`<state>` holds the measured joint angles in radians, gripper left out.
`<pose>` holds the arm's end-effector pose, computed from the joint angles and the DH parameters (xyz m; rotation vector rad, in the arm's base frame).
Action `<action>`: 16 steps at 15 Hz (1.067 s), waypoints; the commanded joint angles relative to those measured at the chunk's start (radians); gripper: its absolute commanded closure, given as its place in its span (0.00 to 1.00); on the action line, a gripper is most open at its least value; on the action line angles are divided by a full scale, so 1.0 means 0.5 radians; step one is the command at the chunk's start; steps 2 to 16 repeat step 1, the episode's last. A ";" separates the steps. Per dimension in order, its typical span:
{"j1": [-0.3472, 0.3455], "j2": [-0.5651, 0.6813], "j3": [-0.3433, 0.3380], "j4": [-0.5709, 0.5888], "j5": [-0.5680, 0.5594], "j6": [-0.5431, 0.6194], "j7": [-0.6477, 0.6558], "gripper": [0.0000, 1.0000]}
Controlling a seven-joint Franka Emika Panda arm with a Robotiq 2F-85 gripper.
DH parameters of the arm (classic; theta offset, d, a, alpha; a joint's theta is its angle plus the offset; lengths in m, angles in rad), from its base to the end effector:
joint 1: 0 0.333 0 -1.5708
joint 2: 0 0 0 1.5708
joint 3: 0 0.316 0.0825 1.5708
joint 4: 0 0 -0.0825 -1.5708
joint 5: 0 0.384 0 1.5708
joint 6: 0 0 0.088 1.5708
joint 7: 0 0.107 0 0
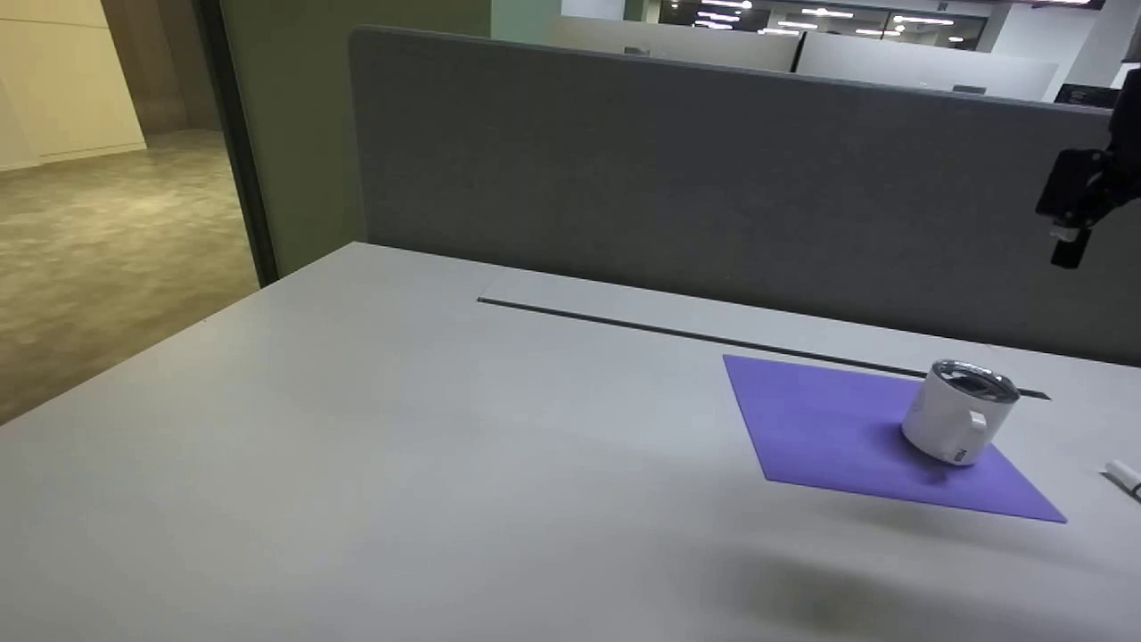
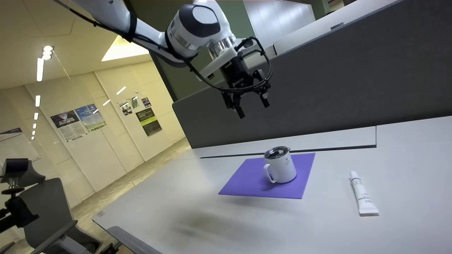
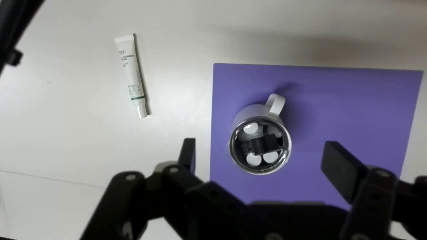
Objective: Slide the nozzle to close the drinking hole of the cup
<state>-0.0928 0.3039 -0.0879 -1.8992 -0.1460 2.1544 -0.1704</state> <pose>0.6042 -0.1137 0.3395 3.0019 0.1150 -0.1100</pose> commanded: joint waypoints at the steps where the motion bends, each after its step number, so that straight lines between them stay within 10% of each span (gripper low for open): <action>1: -0.007 0.001 0.008 0.004 -0.017 -0.033 0.002 0.00; 16: -0.007 0.001 0.008 0.004 -0.017 -0.033 0.002 0.00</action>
